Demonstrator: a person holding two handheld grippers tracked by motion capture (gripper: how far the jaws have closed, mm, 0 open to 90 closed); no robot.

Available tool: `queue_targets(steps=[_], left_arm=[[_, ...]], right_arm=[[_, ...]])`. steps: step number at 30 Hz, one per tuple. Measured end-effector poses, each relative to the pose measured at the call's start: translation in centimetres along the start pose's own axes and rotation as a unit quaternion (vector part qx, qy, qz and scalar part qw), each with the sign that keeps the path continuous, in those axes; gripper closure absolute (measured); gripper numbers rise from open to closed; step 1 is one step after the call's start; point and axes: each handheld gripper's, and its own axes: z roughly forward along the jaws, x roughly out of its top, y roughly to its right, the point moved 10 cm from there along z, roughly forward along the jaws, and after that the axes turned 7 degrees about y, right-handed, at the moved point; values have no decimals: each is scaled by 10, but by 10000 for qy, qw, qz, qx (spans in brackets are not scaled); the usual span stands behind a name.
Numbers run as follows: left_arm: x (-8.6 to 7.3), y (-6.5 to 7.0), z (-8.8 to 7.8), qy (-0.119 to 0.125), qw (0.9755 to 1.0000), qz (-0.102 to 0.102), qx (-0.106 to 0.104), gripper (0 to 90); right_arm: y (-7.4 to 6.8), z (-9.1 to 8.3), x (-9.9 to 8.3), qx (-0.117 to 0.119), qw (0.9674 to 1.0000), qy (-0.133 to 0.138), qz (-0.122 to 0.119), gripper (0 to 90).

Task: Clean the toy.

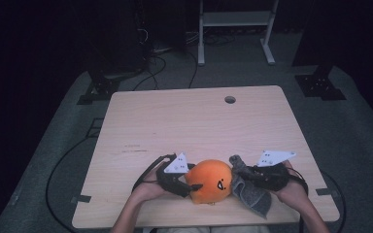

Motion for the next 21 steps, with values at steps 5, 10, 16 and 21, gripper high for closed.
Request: queue_targets(steps=[5,10,16,21], left_arm=[[-1,0,-1,8,10000,-23,-15,306],[-1,0,-1,3,10000,-22,-12,302],[3,3,2,41,10000,22,-56,291],[9,11,3,92,9998,112,-144,275]], right_arm=[[-17,1,10,289,9994,125,-117,735],[-1,9,-13,-10,9994,-330,-114,735],[-5,-2,8,233,9996,141,93,735],[-20,-2,28,477,9980,413,81,735]])
